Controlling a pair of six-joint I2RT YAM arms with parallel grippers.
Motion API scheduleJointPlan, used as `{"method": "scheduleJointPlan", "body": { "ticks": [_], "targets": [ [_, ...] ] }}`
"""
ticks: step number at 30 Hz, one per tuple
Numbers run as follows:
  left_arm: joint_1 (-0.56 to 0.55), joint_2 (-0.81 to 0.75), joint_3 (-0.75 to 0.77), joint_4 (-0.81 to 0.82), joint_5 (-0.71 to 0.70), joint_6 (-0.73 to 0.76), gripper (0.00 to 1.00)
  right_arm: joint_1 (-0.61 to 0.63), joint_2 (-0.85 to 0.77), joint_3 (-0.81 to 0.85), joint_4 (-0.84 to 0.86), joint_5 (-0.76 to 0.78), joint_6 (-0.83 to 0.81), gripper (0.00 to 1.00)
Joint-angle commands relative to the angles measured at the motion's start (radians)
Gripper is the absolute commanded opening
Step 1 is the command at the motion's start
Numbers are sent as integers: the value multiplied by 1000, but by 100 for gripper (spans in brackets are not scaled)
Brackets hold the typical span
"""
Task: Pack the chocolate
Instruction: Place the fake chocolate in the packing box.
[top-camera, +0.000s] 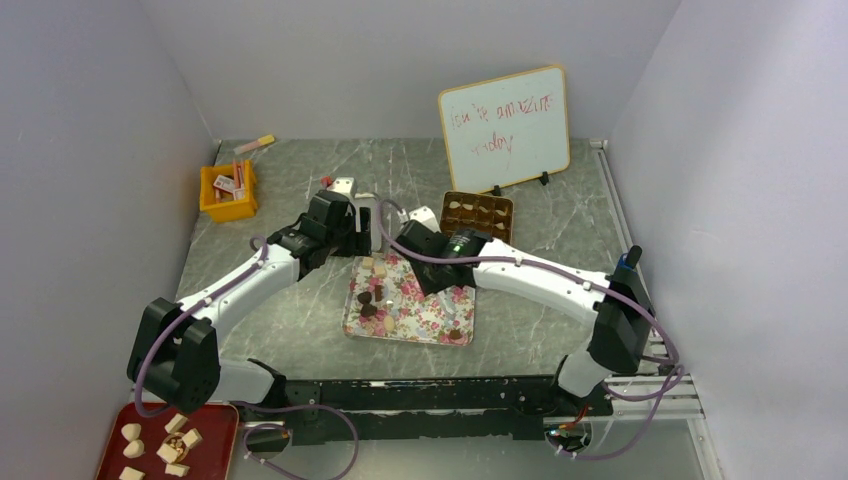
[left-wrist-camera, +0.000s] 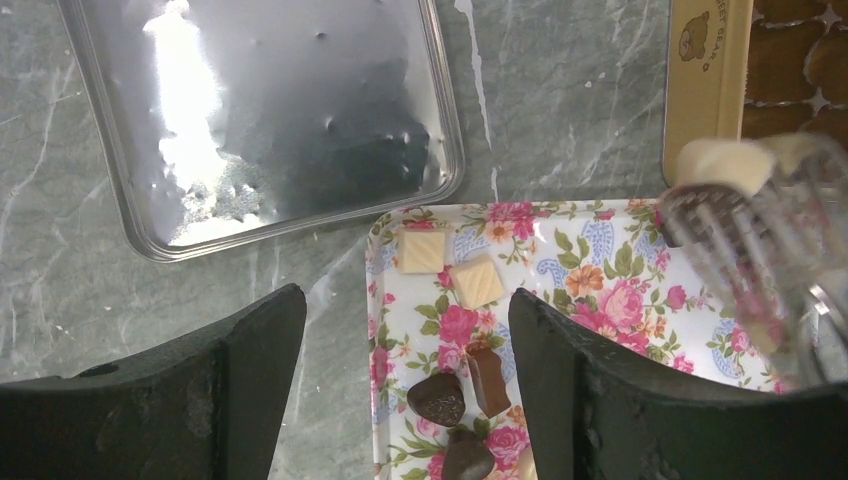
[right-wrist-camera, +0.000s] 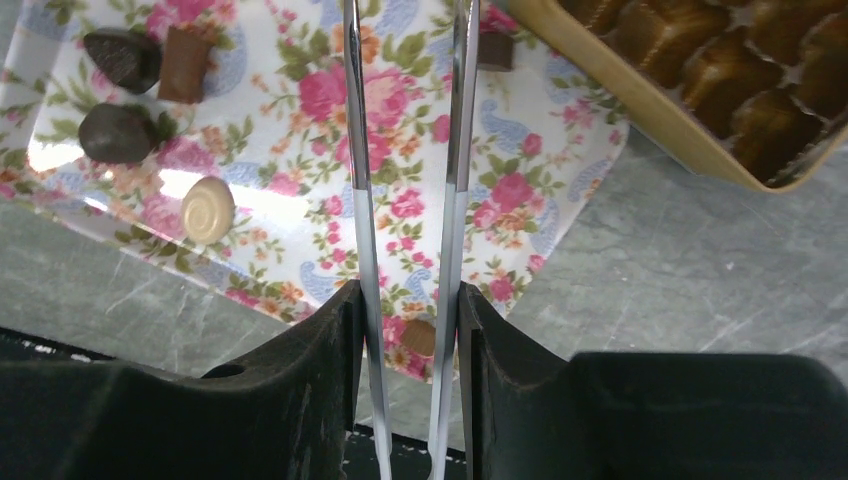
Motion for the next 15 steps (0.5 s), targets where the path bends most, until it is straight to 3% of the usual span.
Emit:
{"method": "scheduleJointPlan", "body": {
  "ticks": [1,8,15],
  "targets": [
    [3,-3,-2,31,19,-6,79,-72,-79,21,-11,66,6,0],
    [3,-10,-8,29,17,-3,79,-277,-139,-36,47,22,-80,0],
    [4,-5,-3,27,15,4,79,-389,-114,-57,96,-22,-143,0]
  ]
}}
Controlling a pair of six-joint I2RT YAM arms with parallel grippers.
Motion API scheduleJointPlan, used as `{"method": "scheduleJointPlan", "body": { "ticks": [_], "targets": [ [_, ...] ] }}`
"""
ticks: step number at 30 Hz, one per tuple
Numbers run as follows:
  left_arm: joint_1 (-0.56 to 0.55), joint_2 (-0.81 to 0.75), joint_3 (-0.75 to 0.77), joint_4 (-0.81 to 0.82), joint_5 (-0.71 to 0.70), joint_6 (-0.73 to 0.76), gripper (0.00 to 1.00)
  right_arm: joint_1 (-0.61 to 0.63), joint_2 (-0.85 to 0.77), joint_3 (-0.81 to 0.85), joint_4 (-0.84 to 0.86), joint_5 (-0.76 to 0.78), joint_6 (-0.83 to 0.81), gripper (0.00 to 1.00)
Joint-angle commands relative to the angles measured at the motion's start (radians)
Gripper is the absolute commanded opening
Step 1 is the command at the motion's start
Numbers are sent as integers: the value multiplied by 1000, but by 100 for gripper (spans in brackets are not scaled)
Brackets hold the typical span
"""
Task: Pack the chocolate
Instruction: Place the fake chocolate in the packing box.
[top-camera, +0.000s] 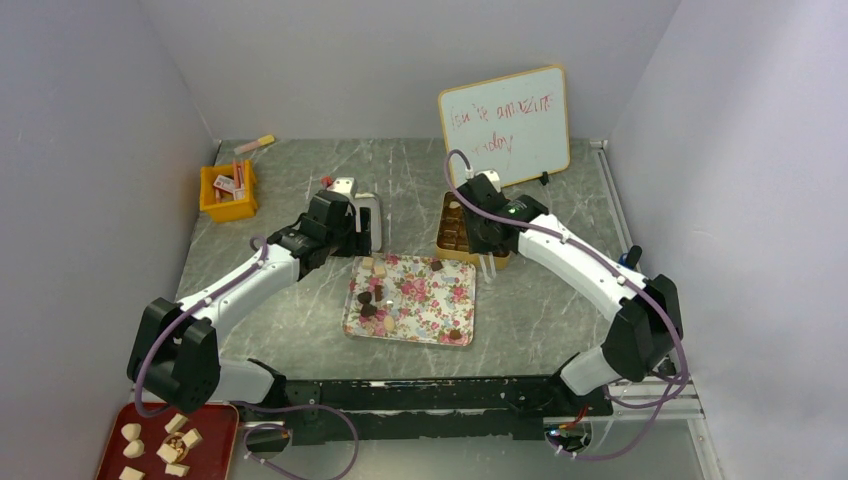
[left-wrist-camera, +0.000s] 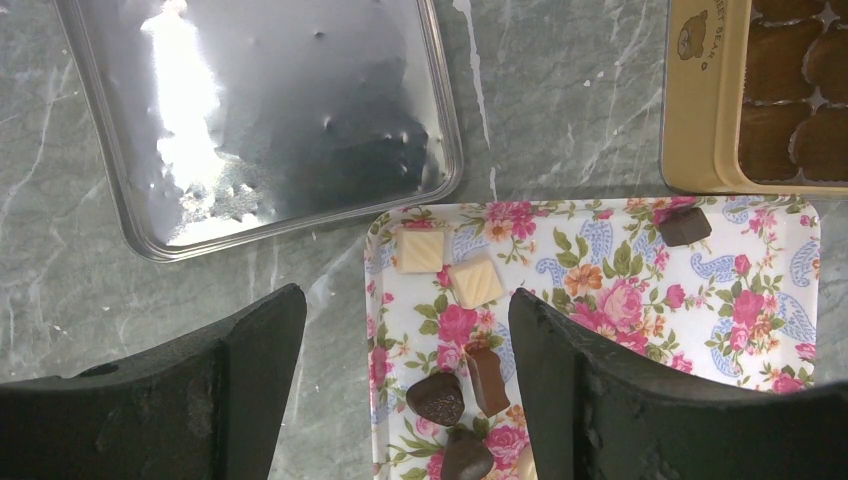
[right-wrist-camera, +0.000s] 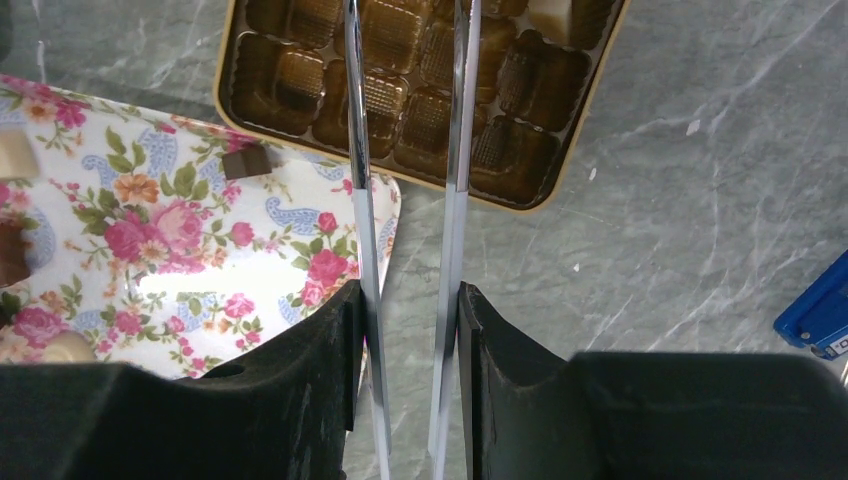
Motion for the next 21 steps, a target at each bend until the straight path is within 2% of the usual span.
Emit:
{"method": "scheduleJointPlan", "body": {
  "ticks": [1,21],
  "targets": [
    [3,-4,-1,28,11,5,79,-33,1,-11,76,-36,-56,0],
    [5,11,-7,37,4,12,79,-80,63,-43,106,-78,-61,0]
  ]
}}
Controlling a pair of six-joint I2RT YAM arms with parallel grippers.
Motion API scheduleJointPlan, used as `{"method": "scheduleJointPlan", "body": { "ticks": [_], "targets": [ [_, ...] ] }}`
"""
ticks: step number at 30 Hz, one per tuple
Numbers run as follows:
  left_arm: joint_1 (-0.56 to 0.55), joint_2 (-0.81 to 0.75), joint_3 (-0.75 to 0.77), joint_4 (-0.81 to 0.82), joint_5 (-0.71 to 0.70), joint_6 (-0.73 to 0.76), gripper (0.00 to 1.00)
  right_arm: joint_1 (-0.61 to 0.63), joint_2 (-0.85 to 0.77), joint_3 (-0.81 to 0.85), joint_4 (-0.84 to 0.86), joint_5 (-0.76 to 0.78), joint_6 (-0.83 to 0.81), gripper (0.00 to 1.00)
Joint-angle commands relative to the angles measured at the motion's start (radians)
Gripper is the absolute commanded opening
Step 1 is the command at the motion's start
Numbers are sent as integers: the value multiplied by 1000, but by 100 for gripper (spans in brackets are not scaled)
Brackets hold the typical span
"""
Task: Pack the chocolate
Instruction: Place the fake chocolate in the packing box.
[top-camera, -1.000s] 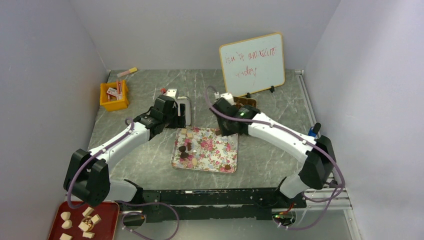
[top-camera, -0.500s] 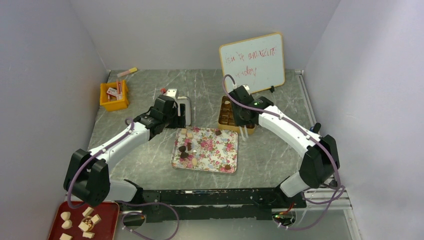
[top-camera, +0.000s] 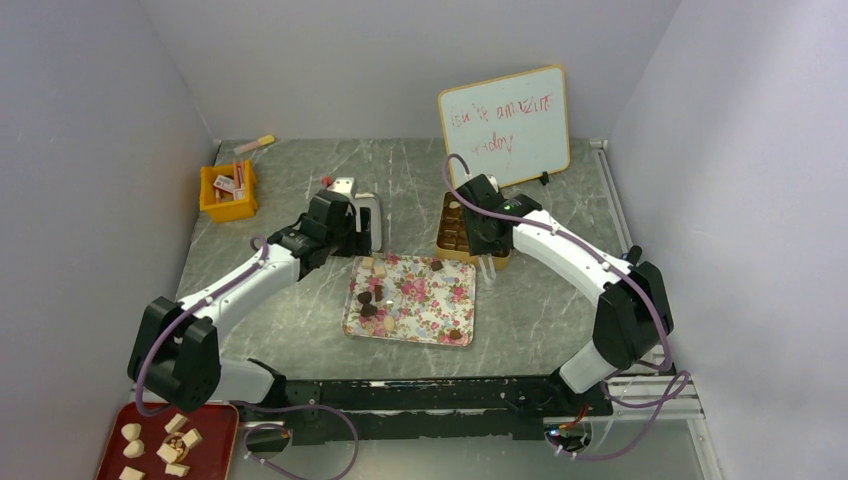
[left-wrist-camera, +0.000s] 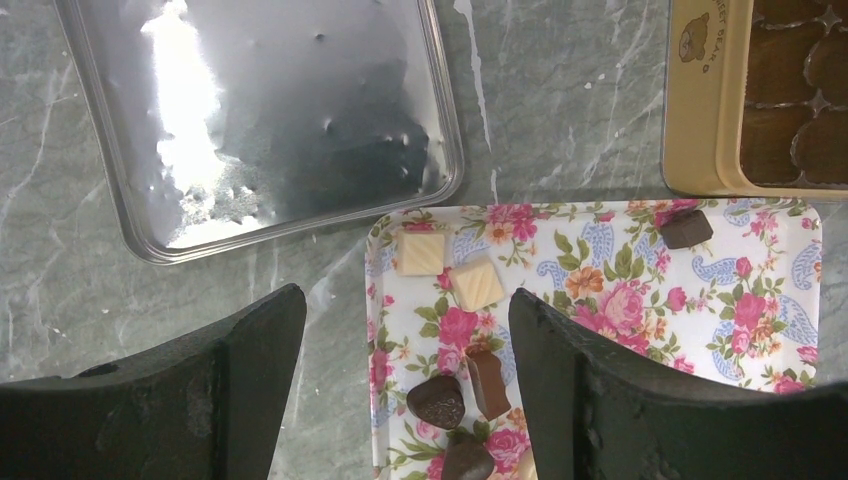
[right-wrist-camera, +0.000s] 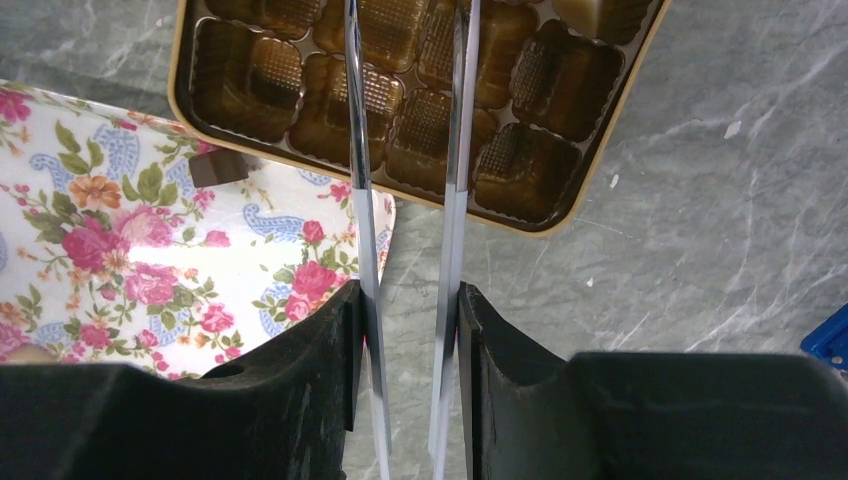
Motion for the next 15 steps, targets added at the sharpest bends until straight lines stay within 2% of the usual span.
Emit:
{"method": "scheduleJointPlan", "body": {
  "ticks": [1,8,15],
  "targets": [
    [4,11,-5,33,4,12,79,-8,-2,-3,45,-4,-14,0],
    [4,21,4,35,5,12,79,-12,9,-3,46,-9,-15,0],
    [5,28,9,38,8,13,79,-13,22,1,42,-12,-17,9]
  ]
}}
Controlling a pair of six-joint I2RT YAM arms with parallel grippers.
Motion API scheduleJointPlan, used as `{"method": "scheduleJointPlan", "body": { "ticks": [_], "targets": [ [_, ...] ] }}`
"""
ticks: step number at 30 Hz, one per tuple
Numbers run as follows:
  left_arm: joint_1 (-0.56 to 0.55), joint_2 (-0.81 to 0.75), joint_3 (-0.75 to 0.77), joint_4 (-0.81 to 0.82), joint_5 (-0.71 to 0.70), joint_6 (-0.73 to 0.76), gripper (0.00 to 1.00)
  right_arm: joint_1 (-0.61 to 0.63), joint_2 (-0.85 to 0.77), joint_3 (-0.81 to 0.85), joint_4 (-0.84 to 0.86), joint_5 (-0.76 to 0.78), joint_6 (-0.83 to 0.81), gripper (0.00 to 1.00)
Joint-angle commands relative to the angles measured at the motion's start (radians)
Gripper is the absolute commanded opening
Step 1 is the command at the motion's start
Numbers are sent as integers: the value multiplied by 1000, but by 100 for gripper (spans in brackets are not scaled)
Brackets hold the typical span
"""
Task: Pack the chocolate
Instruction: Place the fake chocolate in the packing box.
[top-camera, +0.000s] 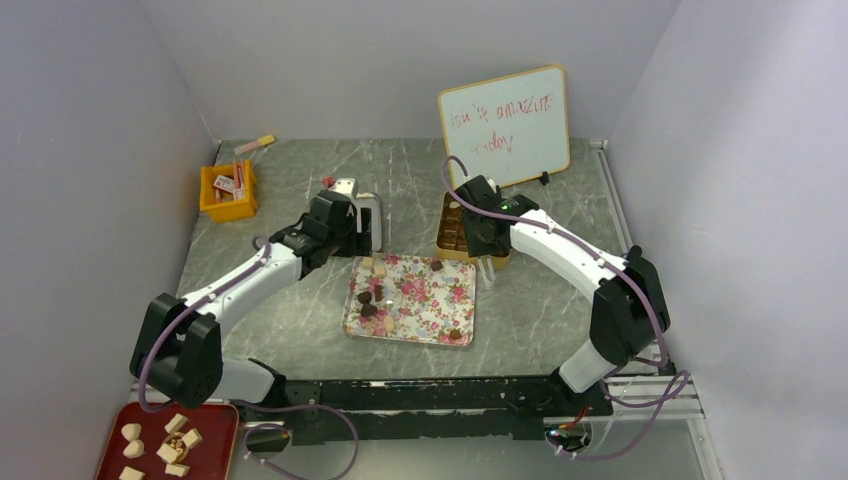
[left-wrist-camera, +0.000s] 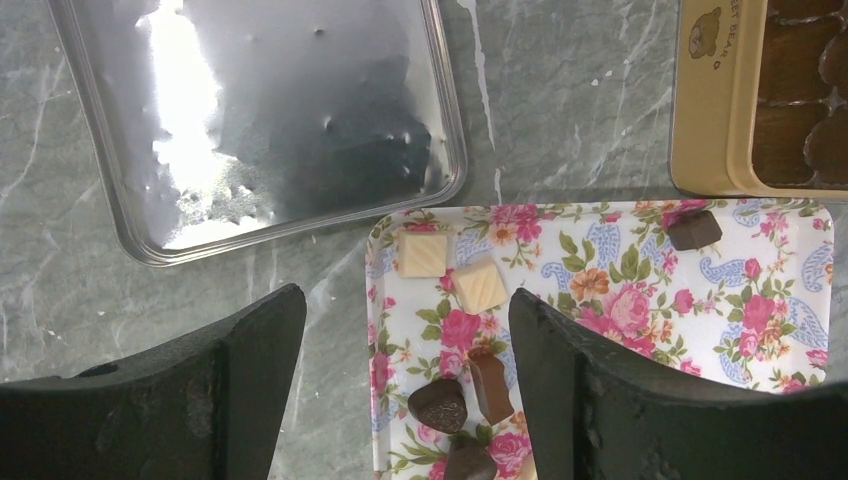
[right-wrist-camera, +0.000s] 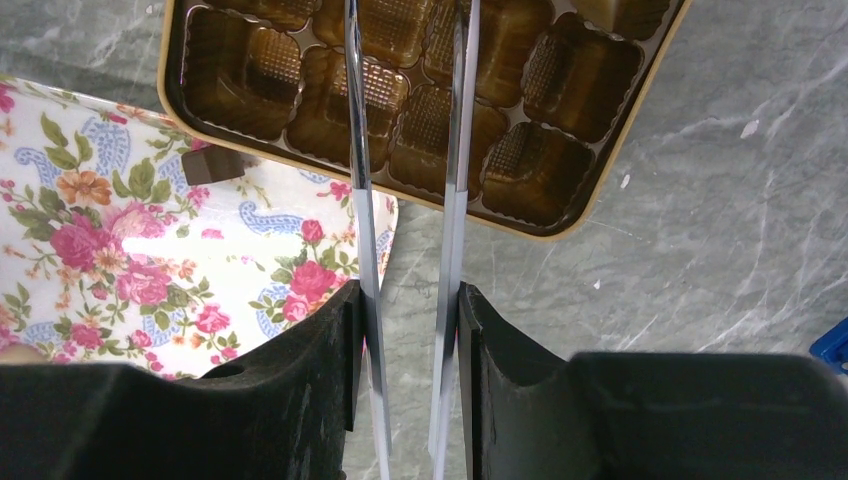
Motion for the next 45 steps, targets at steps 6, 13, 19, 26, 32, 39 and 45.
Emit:
{"method": "scheduleJointPlan", "body": {
  "ticks": [6,13,19,26,32,39,45],
  "targets": [
    [6,17,13,29,8,13,79,-9,6,13,33,7,-11,18],
    [8,23,17,31,10,13,79,-16,10,17,39,5,-14,23],
    [8,28,19,32,12,12,79,-17,9,19,43,4,-20,27],
    [8,29,17,33,15,11,79,-18,11,23,44,3,-24,30],
    [10,28,16,32,15,10,79,-20,13,25,43,0,-24,33],
    [9,24,14,30,16,9,79,-20,13,25,44,-3,-24,37],
    [9,22,12,30,17,9,79,-21,13,28,41,-7,-25,40]
  ]
}}
